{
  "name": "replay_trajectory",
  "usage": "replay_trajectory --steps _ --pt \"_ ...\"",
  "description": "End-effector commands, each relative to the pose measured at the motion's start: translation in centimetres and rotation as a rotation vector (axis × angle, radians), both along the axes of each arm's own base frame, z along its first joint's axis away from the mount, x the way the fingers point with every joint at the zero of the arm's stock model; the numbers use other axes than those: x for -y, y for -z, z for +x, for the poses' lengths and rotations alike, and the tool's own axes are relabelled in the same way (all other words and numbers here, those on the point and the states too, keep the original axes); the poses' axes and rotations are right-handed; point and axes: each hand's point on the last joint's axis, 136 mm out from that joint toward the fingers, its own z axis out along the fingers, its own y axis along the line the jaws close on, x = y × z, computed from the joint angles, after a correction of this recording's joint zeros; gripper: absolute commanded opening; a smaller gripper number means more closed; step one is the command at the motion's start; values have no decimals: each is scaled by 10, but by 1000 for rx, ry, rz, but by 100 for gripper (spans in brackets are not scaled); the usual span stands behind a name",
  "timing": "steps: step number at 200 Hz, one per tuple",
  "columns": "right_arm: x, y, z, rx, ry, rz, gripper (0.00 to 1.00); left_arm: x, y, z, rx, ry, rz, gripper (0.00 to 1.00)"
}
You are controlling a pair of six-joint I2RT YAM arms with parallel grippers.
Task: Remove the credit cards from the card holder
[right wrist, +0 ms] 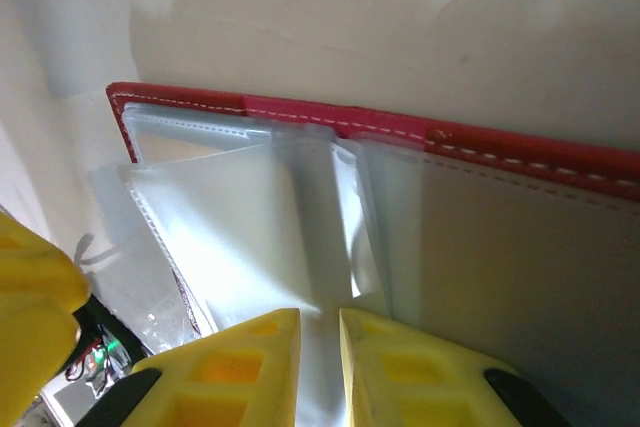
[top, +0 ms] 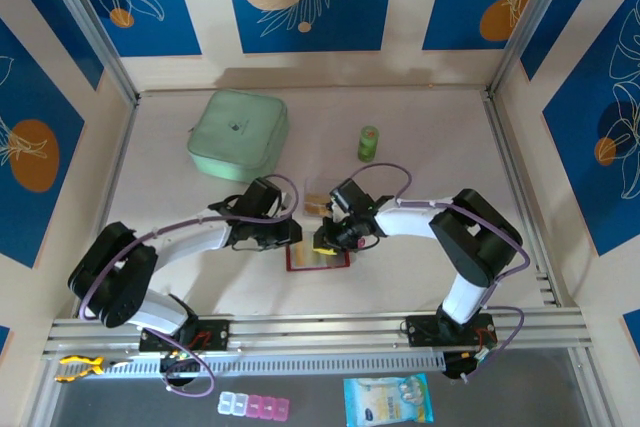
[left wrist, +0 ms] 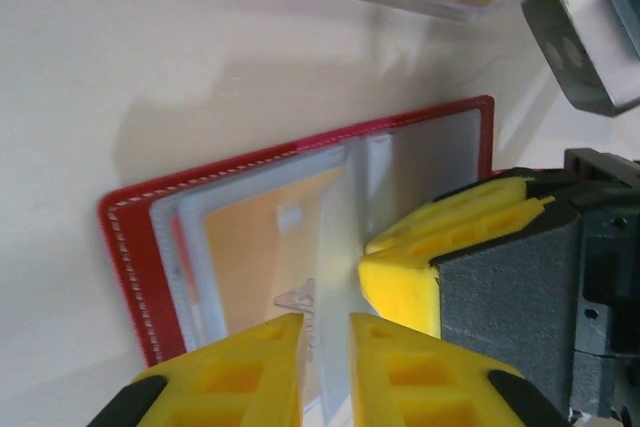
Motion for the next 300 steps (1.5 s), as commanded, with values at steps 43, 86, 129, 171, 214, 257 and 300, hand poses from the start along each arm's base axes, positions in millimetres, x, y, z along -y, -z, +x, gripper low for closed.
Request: replay_trajectory --steps 43,86,129,171,214,257,300 --pt "15 13 -10 -89 64 13 21 21 14 -11 -79 11 -55 23" --pt "14 12 -9 -84 64 19 21 24 18 -14 -96 12 -64 23" --pt "15 14 -8 -85 62 14 21 16 21 -16 -108 -1 -15 22" --pt "16 15 -9 -87 61 14 21 5 23 -17 -98 -13 42 28" --pt "16 13 -10 -84 58 16 21 21 25 -17 -130 -9 -33 23" --pt "10 -8 -2 -16 45 58 22 31 11 -12 -112 8 -77 18" --pt "29 -25 6 56 79 2 24 37 0 -9 -99 23 -84 18"
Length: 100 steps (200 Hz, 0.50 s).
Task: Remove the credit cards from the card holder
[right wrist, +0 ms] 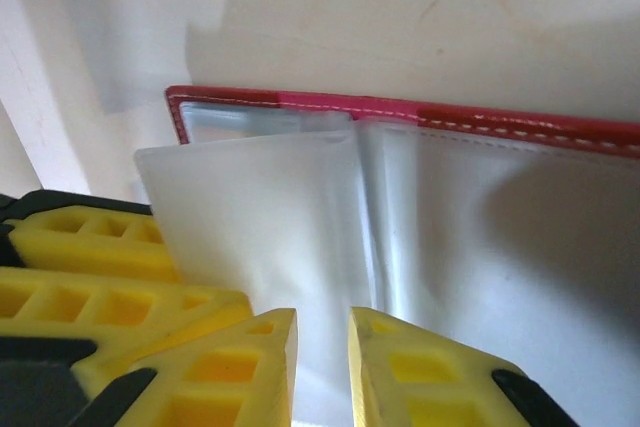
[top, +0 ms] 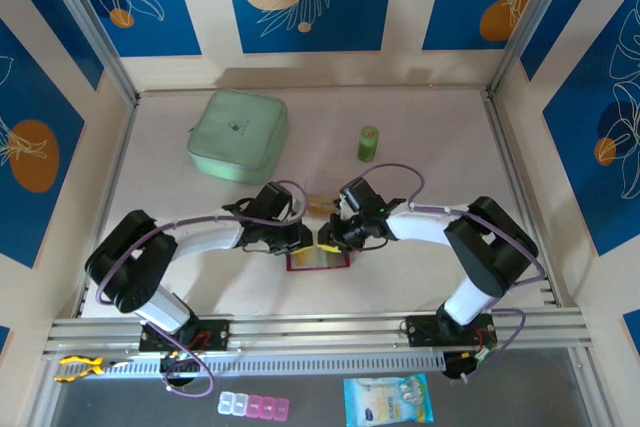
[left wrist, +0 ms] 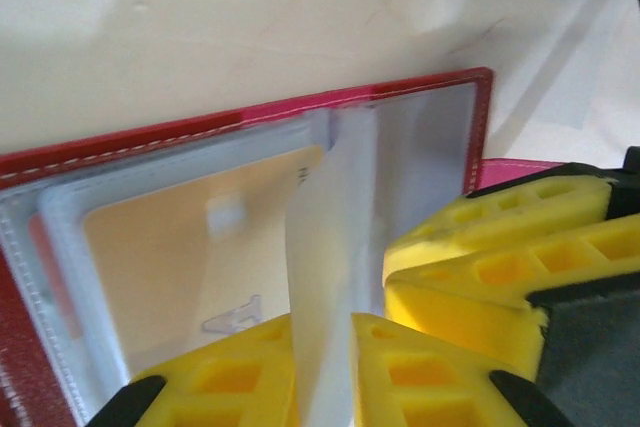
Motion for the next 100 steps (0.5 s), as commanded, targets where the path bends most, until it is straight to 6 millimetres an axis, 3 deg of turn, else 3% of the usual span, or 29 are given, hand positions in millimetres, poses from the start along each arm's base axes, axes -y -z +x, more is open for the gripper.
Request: replay_trajectory --steps 1,64,100 --pt "19 -4 1 25 24 -59 24 10 -13 -1 3 31 -27 18" --pt "57 -6 2 39 86 -116 26 30 -15 2 -6 63 -40 19" --pt "65 -7 -1 39 104 -102 27 44 -14 5 -8 78 -43 23"
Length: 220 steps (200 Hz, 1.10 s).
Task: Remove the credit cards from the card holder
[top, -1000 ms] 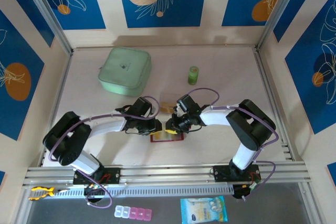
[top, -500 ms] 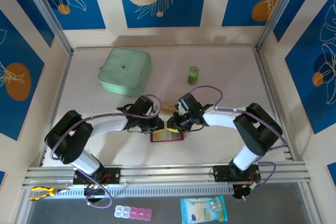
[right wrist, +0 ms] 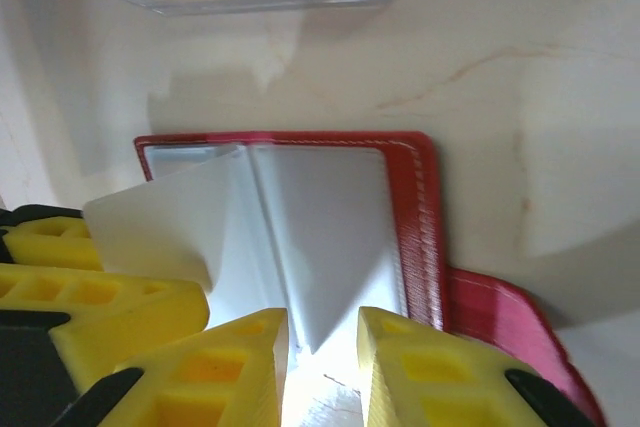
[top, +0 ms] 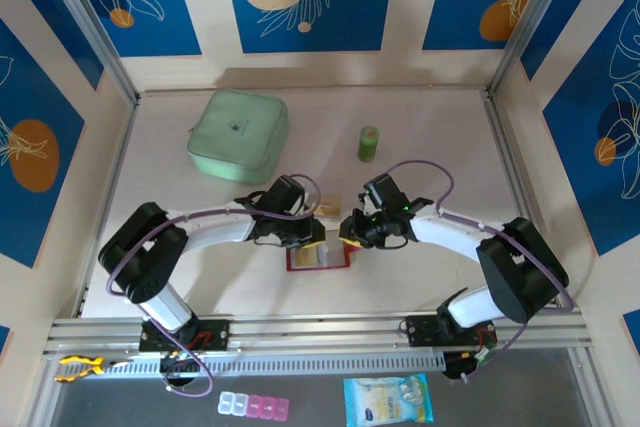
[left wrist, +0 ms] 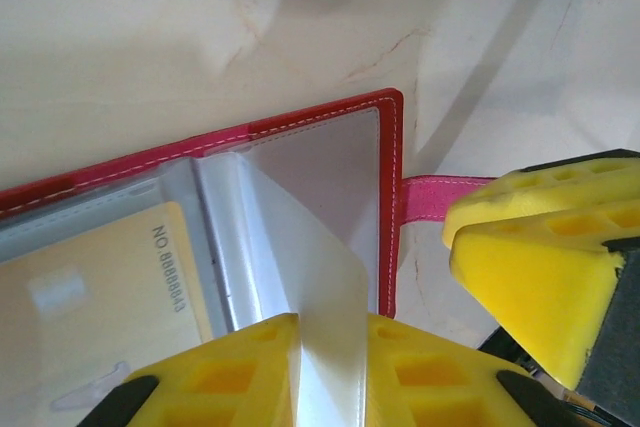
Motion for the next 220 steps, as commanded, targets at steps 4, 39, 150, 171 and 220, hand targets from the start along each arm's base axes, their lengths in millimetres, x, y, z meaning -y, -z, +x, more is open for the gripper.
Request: replay_trajectory --steps 4,39,150,171,220 --pt "10 2 -9 -12 -3 -18 27 14 -4 -2 -15 28 -19 24" --pt "18 -1 -12 -5 4 -27 27 30 1 0 -29 54 -30 28" --pt "22 -10 -11 1 14 -12 29 41 2 3 -23 76 -40 45" --pt "20 -11 -11 2 10 -6 29 38 1 2 -14 71 -40 45" --pt "7 -13 -8 -5 -17 16 27 20 -7 5 46 27 -22 42"
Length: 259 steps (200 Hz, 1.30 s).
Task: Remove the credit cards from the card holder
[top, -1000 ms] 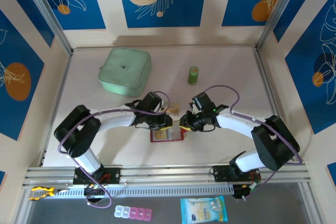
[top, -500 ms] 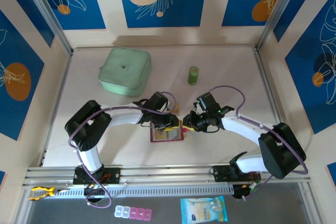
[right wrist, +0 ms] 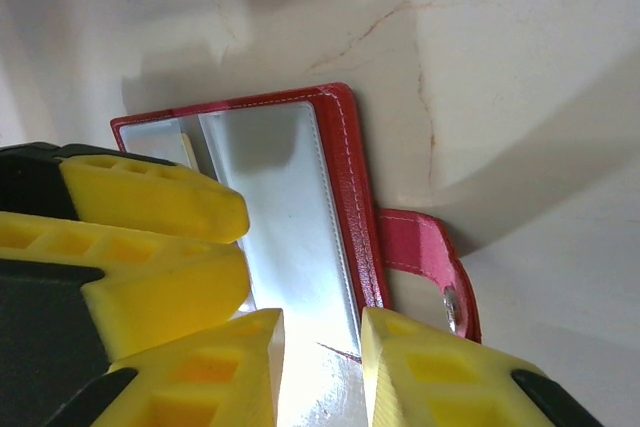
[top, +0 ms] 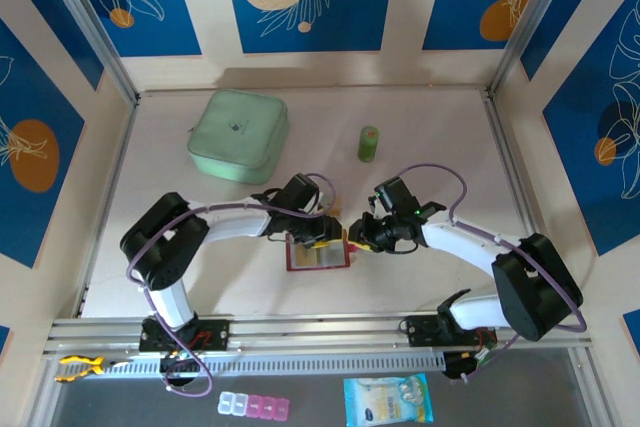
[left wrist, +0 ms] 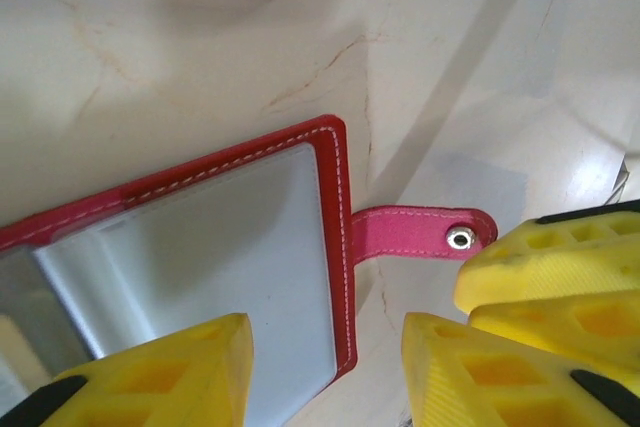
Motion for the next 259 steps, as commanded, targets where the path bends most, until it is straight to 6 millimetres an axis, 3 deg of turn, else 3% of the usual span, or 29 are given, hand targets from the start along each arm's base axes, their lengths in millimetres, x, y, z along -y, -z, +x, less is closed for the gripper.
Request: replay_trajectory --steps 1,67,131,191,259 --pt "-12 -7 3 -3 -38 29 27 -9 -13 3 62 -21 -2 42" --pt "-58 -6 8 -17 -153 19 24 -61 -10 -1 104 -122 57 38" --pt "-86 3 10 -53 -230 10 22 -93 5 -14 86 -196 76 31" --pt "-99 12 9 -84 -268 -6 20 -101 15 -10 58 -246 38 18" --pt "-99 21 5 -102 -280 -30 19 -101 19 -5 43 -242 38 14"
